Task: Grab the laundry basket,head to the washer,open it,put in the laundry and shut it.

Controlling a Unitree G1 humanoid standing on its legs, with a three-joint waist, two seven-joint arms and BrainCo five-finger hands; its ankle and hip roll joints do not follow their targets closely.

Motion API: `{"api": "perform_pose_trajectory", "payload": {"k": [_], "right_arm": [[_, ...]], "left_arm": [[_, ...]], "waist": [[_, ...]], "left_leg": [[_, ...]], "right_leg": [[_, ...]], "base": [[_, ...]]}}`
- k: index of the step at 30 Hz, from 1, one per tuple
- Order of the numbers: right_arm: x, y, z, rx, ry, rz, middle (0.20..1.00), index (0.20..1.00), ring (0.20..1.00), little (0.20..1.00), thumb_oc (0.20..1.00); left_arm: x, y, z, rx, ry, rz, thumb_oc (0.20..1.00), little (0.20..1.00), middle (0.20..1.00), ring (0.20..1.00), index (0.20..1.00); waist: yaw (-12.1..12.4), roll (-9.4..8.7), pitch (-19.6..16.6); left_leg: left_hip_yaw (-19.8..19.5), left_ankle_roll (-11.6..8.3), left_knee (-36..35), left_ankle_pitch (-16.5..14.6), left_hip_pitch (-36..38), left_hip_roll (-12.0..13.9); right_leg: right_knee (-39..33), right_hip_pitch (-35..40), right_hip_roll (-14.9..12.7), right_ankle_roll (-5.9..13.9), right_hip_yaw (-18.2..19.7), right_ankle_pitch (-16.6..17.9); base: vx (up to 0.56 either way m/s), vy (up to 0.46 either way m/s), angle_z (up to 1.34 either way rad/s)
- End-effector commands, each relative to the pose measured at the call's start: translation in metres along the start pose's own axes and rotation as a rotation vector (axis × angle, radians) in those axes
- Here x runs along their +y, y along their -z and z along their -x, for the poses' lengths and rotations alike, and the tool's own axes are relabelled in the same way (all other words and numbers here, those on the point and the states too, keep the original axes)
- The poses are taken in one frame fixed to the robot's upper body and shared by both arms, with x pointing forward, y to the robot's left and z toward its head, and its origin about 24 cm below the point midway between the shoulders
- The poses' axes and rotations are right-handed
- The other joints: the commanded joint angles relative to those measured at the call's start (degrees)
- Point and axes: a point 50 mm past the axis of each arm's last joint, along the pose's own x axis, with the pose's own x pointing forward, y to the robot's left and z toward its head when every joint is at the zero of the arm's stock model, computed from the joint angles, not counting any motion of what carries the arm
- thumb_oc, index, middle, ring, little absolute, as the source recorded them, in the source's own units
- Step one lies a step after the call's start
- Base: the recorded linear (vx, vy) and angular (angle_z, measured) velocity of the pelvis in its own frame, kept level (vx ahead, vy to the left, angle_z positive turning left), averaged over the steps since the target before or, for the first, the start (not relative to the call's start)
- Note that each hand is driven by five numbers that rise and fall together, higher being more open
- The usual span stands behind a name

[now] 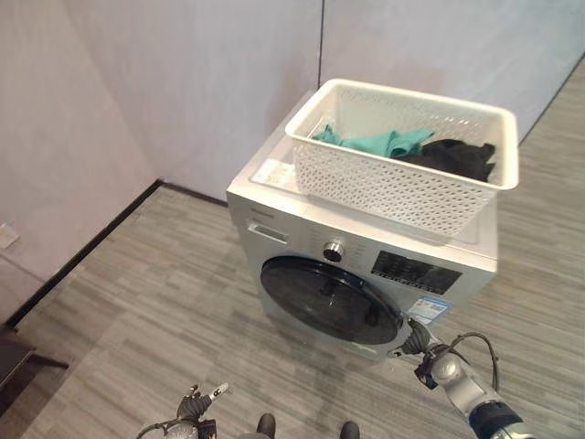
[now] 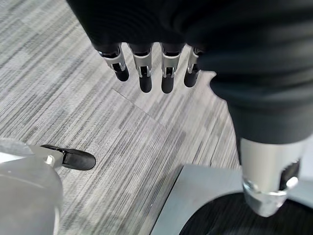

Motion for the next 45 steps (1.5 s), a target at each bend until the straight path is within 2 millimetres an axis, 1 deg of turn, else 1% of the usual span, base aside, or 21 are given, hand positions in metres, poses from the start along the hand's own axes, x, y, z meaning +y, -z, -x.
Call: {"api": "perform_pose_trajectory", "payload": {"k": [1, 7, 10, 14, 15, 19, 23, 29, 30, 31, 32, 33, 34, 35, 36, 37, 38, 40, 41, 44, 45], "right_arm": [[-0.037, -0.017, -0.01, -0.06, 0.136, 0.0, 1.0, 1.0, 1.0, 1.0, 1.0], [-0.036, -0.034, -0.023, -0.078, 0.123, 0.081, 1.0, 1.0, 1.0, 1.0, 1.0], [-0.024, -0.048, -0.03, -0.091, 0.078, 0.097, 1.0, 1.0, 1.0, 1.0, 1.0], [0.017, -0.066, -0.03, -0.125, -0.041, 0.07, 1.0, 1.0, 1.0, 1.0, 1.0], [0.04, -0.073, -0.026, -0.142, -0.112, 0.057, 1.0, 1.0, 1.0, 1.0, 1.0], [0.085, -0.083, -0.015, -0.133, -0.242, -0.099, 1.0, 1.0, 1.0, 1.0, 1.0], [0.133, -0.103, 0.003, -0.135, -0.414, -0.268, 1.0, 1.0, 1.0, 1.0, 1.0], [0.14, -0.119, 0.006, -0.18, -0.45, -0.286, 1.0, 1.0, 1.0, 1.0, 1.0], [0.137, -0.131, 0.005, -0.222, -0.445, -0.266, 1.0, 1.0, 1.0, 1.0, 1.0], [0.133, -0.141, 0.004, -0.262, -0.427, -0.267, 1.0, 1.0, 1.0, 1.0, 1.0], [0.13, -0.142, 0.004, -0.27, -0.414, -0.277, 1.0, 1.0, 1.0, 1.0, 1.0], [0.123, -0.144, 0.001, -0.282, -0.394, -0.29, 1.0, 1.0, 1.0, 1.0, 1.0], [0.117, -0.145, 0.0, -0.294, -0.372, -0.31, 1.0, 1.0, 1.0, 1.0, 1.0], [0.117, -0.145, 0.0, -0.295, -0.372, -0.31, 1.0, 1.0, 1.0, 1.0, 1.0], [0.112, -0.145, -0.002, -0.301, -0.36, -0.31, 1.0, 1.0, 1.0, 1.0, 1.0], [0.108, -0.139, -0.004, -0.292, -0.352, -0.299, 1.0, 1.0, 1.0, 1.0, 1.0], [0.106, -0.136, -0.004, -0.292, -0.351, -0.303, 1.0, 1.0, 1.0, 1.0, 1.0], [0.106, -0.136, -0.004, -0.291, -0.352, -0.303, 1.0, 1.0, 1.0, 1.0, 1.0], [0.108, -0.122, -0.001, -0.261, -0.374, -0.326, 1.0, 1.0, 1.0, 1.0, 1.0], [0.112, -0.108, 0.002, -0.223, -0.387, -0.365, 1.0, 1.0, 1.0, 1.0, 1.0], [0.111, -0.099, 0.002, -0.197, -0.37, -0.403, 1.0, 1.0, 1.0, 1.0, 1.0]], "left_arm": [[-0.007, -0.03, -0.009, -0.088, 0.022, 0.014, 1.0, 1.0, 1.0, 1.0, 1.0], [-0.003, -0.038, -0.009, -0.127, -0.002, 0.084, 1.0, 1.0, 1.0, 1.0, 1.0], [-0.008, -0.042, -0.009, -0.143, 0.01, 0.074, 1.0, 1.0, 1.0, 1.0, 1.0], [-0.016, -0.045, -0.01, -0.15, 0.025, 0.057, 1.0, 1.0, 1.0, 1.0, 1.0], [-0.021, -0.049, -0.01, -0.164, 0.038, 0.05, 1.0, 1.0, 1.0, 1.0, 1.0], [-0.029, -0.058, -0.008, -0.206, 0.06, 0.033, 1.0, 1.0, 1.0, 1.0, 1.0], [-0.037, -0.071, -0.005, -0.266, 0.08, -0.019, 1.0, 1.0, 1.0, 1.0, 1.0], [-0.039, -0.08, -0.005, -0.3, 0.084, -0.08, 1.0, 1.0, 1.0, 1.0, 1.0], [-0.041, -0.086, -0.001, -0.342, 0.1, -0.115, 1.0, 1.0, 1.0, 1.0, 1.0], [-0.045, -0.093, 0.003, -0.393, 0.122, -0.183, 1.0, 1.0, 1.0, 1.0, 1.0], [-0.048, -0.098, 0.005, -0.42, 0.128, -0.208, 1.0, 1.0, 1.0, 1.0, 1.0], [-0.057, -0.106, 0.007, -0.46, 0.148, -0.236, 1.0, 1.0, 1.0, 1.0, 1.0], [-0.066, -0.117, 0.01, -0.504, 0.164, -0.254, 1.0, 1.0, 1.0, 1.0, 1.0], [-0.066, -0.117, 0.01, -0.505, 0.164, -0.254, 1.0, 1.0, 1.0, 1.0, 1.0], [-0.074, -0.126, 0.014, -0.541, 0.19, -0.238, 1.0, 1.0, 1.0, 1.0, 1.0], [-0.082, -0.133, 0.022, -0.594, 0.248, -0.243, 1.0, 1.0, 1.0, 1.0, 1.0], [-0.084, -0.136, 0.027, -0.619, 0.274, -0.261, 1.0, 1.0, 1.0, 1.0, 1.0], [-0.084, -0.135, 0.027, -0.617, 0.275, -0.262, 1.0, 1.0, 1.0, 1.0, 1.0], [-0.085, -0.137, 0.033, -0.656, 0.302, -0.326, 1.0, 1.0, 1.0, 1.0, 1.0], [-0.081, -0.138, 0.035, -0.696, 0.287, -0.461, 1.0, 1.0, 1.0, 1.0, 1.0], [-0.077, -0.151, 0.041, -0.784, 0.26, -0.547, 1.0, 1.0, 1.0, 1.0, 1.0]], "waist": [[1.02, -0.67, 1.33], [2.87, 0.7, 2.82], [3.77, 0.98, 3.45], [4.52, 0.41, 3.58], [4.76, 0.15, 3.66], [5.2, -0.44, 3.66], [6.6, -1.24, 3.67], [7.74, -2.91, 3.95], [9.17, -3.2, 4.13], [10.41, -3.46, 4.68], [10.37, -3.59, 4.95], [9.78, -4.03, 5.48], [8.69, -4.71, 6.34], [8.73, -4.74, 6.35], [7.73, -5.58, 6.85], [7.16, -6.32, 7.07], [6.78, -6.3, 6.75], [6.82, -6.2, 6.77], [5.11, -5.47, 4.97], [3.46, -4.43, 2.7], [3.2, -4.23, 2.21]], "left_leg": [[2.22, 0.39, 0.64, -2.17, -0.7, 1.57], [2.66, 1.1, 1.04, -1.63, -4.62, 0.11], [3.12, 1.48, 1.65, -1.57, -6.28, -0.38], [3.16, 1.87, 2.2, -1.9, -6.74, -0.85], [2.83, 2.0, 2.42, -2.06, -6.69, -0.98], [2.11, 2.08, 2.34, -2.16, -6.17, -0.94], [-0.84, 1.53, 2.4, -1.93, -4.95, 0.28], [-4.88, 0.62, 4.62, -1.12, -6.3, 1.59], [-6.26, -0.34, 4.11, 0.13, -6.67, 2.7], [-8.18, -2.09, 1.85, 3.48, -7.27, 4.03], [-8.8, -2.97, 1.24, 4.88, -8.41, 3.96], [-7.48, -3.06, 1.16, 5.35, -10.15, 3.49], [-2.76, -2.24, 2.51, 4.86, -11.53, 3.21], [-2.72, -2.22, 2.63, 4.79, -11.59, 3.17], [3.04, -1.96, 5.78, 2.04, -11.68, 3.76], [5.24, -1.96, 12.84, -3.0, -11.38, 4.65], [4.28, -2.03, 14.55, -5.37, -10.19, 4.68], [4.27, -2.04, 14.79, -5.59, -10.17, 4.77], [4.87, -1.6, 10.71, -6.65, -4.6, 6.39], [7.3, -1.7, 5.74, -5.46, -1.13, 6.83], [6.36, -1.06, 4.04, -4.53, -0.58, 5.08]], "right_leg": [[1.26, 0.82, -5.51, 3.53, 0.86, -3.89], [0.77, -3.56, -6.66, 4.12, 2.35, -2.28], [0.85, -5.03, -7.23, 4.27, 2.88, -1.75], [0.94, -5.08, -7.89, 4.36, 2.41, -1.7], [1.32, -4.79, -8.15, 4.37, 1.96, -1.84], [2.18, -3.83, -8.34, 4.29, 0.74, -2.49], [6.87, -2.36, -7.37, 3.19, -1.2, -5.95], [9.49, -1.8, -3.21, 1.11, 0.82, -9.86], [9.75, -1.45, -1.15, 0.13, -0.1, -11.03], [8.24, -0.67, 1.26, -1.01, -1.48, -11.94], [7.27, -0.76, 1.81, -1.21, -2.18, -11.88], [6.22, -1.11, 1.59, -1.23, -3.3, -11.58], [5.86, -1.75, 0.59, -1.2, -4.38, -10.89], [5.89, -1.79, 0.55, -1.19, -4.34, -10.91], [5.63, -2.24, -0.54, -0.85, -5.18, -10.78], [5.0, -3.22, -2.0, -0.72, -5.94, -9.0], [4.57, -3.32, -2.04, -0.73, -5.41, -8.4], [4.51, -3.19, -1.95, -0.73, -5.4, -8.39], [3.07, -2.35, -1.33, -0.3, -5.13, -7.61], [2.6, -1.98, -1.16, 0.37, -5.03, -6.61], [2.85, -2.41, -1.99, 0.39, -5.23, -4.88]], "base": [[-0.09, 0.031, 0.2], [-0.07, 0.054, 0.01], [-0.05, 0.083, -0.09], [0.01, 0.049, -0.04], [0.02, 0.056, -0.01], [0.0, 0.012, 0.01], [-0.01, -0.05, 0.12], [-0.07, -0.146, 0.37], [-0.18, -0.311, 0.42], [-0.25, -0.36, 0.39], [-0.28, -0.248, 0.35], [-0.29, -0.069, 0.63], [-0.22, -0.022, 0.92], [-0.18, -0.021, 1.11], [-0.2, -0.018, 1.56], [-0.2, -0.005, 1.24], [-0.13, 0.019, 0.88], [0.04, 0.043, 0.19], [0.13, 0.163, 0.24], [0.05, 0.19, 0.33], [-0.03, 0.23, 0.3]]}}
